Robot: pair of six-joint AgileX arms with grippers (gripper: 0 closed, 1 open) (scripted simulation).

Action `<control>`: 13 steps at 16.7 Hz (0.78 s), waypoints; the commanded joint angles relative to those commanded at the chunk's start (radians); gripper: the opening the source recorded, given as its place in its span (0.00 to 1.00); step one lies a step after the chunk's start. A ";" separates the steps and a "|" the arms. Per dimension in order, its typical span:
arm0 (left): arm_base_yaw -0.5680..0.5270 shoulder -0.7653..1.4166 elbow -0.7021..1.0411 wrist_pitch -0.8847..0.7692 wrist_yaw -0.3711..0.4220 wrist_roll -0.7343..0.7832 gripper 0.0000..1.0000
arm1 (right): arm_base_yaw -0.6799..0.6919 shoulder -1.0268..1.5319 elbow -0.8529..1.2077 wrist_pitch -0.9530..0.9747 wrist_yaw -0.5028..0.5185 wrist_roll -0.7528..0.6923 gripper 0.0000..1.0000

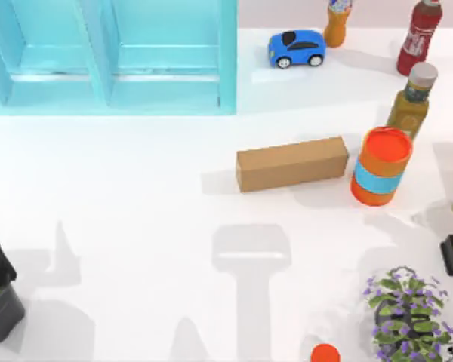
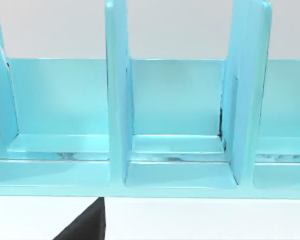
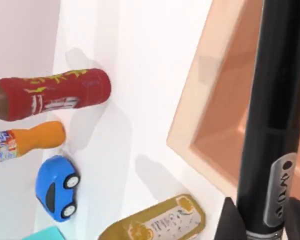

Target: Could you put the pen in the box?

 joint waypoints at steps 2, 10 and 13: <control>0.000 0.000 0.000 0.000 0.000 0.000 1.00 | -0.153 -0.020 -0.045 -0.036 -0.050 -0.066 0.00; 0.000 0.000 0.000 0.000 0.000 0.000 1.00 | -0.499 -0.057 -0.154 -0.118 -0.162 -0.213 0.00; 0.000 0.000 0.000 0.000 0.000 0.000 1.00 | -0.500 -0.057 -0.154 -0.118 -0.162 -0.213 0.00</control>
